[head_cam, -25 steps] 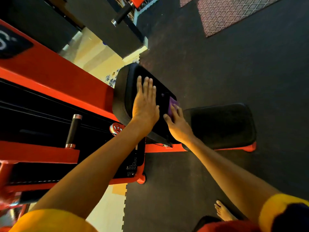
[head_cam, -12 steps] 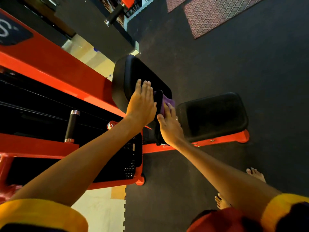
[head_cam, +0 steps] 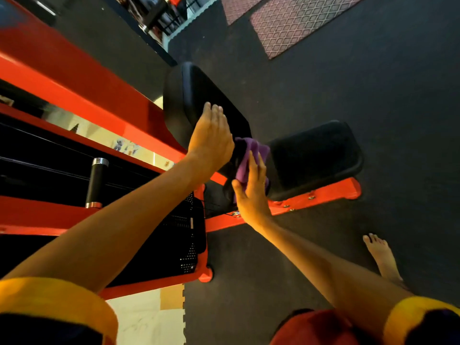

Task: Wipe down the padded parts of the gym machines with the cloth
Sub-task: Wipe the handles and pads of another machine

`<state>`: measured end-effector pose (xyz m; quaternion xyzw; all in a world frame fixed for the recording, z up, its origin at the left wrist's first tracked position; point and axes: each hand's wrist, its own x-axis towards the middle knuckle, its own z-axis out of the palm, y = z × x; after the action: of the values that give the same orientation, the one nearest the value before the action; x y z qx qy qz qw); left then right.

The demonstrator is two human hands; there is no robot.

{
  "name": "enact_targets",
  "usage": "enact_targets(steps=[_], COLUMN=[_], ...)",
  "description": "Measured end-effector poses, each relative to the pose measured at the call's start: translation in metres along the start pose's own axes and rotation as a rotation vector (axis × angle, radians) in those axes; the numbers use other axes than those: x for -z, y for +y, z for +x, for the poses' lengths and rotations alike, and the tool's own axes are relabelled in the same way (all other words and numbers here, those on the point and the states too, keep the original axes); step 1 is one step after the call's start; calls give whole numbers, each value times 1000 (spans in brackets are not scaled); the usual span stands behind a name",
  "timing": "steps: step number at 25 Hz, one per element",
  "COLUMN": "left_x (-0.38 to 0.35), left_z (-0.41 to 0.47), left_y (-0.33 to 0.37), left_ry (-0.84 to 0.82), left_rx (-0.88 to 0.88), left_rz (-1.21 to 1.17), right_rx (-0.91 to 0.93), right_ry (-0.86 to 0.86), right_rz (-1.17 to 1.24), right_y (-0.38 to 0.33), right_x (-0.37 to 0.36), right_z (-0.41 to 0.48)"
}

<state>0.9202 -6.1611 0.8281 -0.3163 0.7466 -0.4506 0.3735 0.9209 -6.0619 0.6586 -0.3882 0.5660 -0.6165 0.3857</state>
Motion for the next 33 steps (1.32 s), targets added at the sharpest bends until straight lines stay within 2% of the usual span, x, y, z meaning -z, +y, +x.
enact_targets(steps=[5, 9, 11, 14, 16, 18, 22, 26, 30, 33], left_x=[2, 2, 2, 2, 2, 3, 4, 2, -2, 0], left_z=[-5, -6, -6, -5, -6, -6, -3, 1, 9, 16], left_y=[0, -2, -1, 1, 0, 0, 5, 11, 21, 28], left_ry=[30, 62, 66, 62, 76, 74, 57, 31, -75, -109], left_rx=[-8, 1, -2, 6, 8, 12, 18, 48, 77, 86], left_rz=[40, 19, 30, 30, 23, 30, 21, 19, 35, -13], right_rx=[18, -136, -134, -19, 44, 26, -284, -389, -616, -827], right_ry=[148, 194, 219, 235, 215, 162, 143, 13, -87, -165], right_rz=[-108, -16, 37, 42, -5, -10, 148, 125, 166, 401], right_y=[40, 87, 79, 42, 34, 39, 53, 53, 56, 65], right_x=[-9, -2, -3, -5, -5, -7, -6, 7, 14, 20], right_z=[0, -9, -13, -8, -6, -5, 12, 26, 81, 120])
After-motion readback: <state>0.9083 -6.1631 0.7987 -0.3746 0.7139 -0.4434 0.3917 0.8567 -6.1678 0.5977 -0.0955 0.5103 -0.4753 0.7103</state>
